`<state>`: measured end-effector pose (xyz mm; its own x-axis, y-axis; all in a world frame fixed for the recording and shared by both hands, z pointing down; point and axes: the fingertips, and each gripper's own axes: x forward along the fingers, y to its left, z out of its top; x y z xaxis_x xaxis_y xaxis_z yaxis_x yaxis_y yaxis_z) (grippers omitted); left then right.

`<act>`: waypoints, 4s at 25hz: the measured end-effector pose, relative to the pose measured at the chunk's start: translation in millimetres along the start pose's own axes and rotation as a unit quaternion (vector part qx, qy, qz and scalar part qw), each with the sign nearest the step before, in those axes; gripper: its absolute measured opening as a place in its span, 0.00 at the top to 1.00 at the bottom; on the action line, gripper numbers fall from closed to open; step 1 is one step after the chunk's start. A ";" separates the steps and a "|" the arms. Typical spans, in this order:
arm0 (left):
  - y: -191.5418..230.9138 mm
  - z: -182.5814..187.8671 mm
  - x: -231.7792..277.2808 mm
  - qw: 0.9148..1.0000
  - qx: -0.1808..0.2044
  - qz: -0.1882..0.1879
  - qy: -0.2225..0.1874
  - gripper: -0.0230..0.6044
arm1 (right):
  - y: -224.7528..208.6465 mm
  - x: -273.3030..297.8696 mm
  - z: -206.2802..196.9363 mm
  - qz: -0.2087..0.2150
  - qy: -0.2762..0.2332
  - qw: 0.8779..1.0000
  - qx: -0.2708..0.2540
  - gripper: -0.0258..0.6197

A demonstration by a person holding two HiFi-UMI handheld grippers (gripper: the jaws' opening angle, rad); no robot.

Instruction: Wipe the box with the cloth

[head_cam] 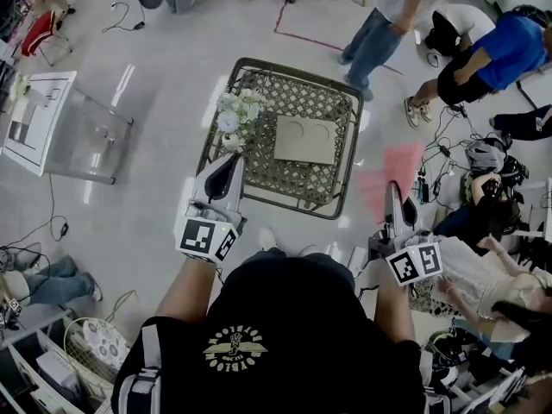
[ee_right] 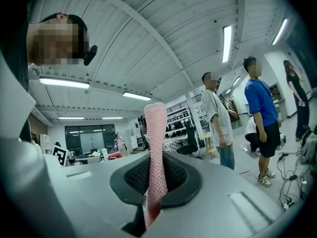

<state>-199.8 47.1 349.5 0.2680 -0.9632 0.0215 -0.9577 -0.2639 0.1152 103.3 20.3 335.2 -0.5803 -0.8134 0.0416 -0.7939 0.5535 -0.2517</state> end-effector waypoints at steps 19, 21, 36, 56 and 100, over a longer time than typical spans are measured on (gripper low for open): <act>-5.3 13.0 57.5 1.000 0.011 0.013 -0.007 0.96 | -47.5 47.0 10.0 0.025 0.006 1.000 0.004 0.93; -8.5 14.6 71.0 1.000 0.013 0.018 -0.008 0.96 | -59.9 56.3 10.2 0.033 0.008 0.999 0.008 0.93; -23.9 11.3 120.6 0.994 0.048 0.093 0.014 0.96 | -138.3 114.8 5.0 0.096 0.029 0.994 0.042 0.93; 36.6 -84.6 181.0 0.995 -0.004 0.008 0.104 0.96 | -102.0 255.6 -165.0 0.078 0.165 0.980 0.084 0.93; 40.2 -138.6 195.2 0.987 -0.069 -0.050 0.136 0.96 | -224.1 245.5 -436.4 -0.114 0.480 0.869 0.014 0.93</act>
<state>-171.4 -144.4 496.0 0.3961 -0.8785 0.2672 -0.9067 -0.3284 0.2646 59.5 -225.3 823.7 -0.3024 -0.3691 0.8788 -0.9117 0.3810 -0.1537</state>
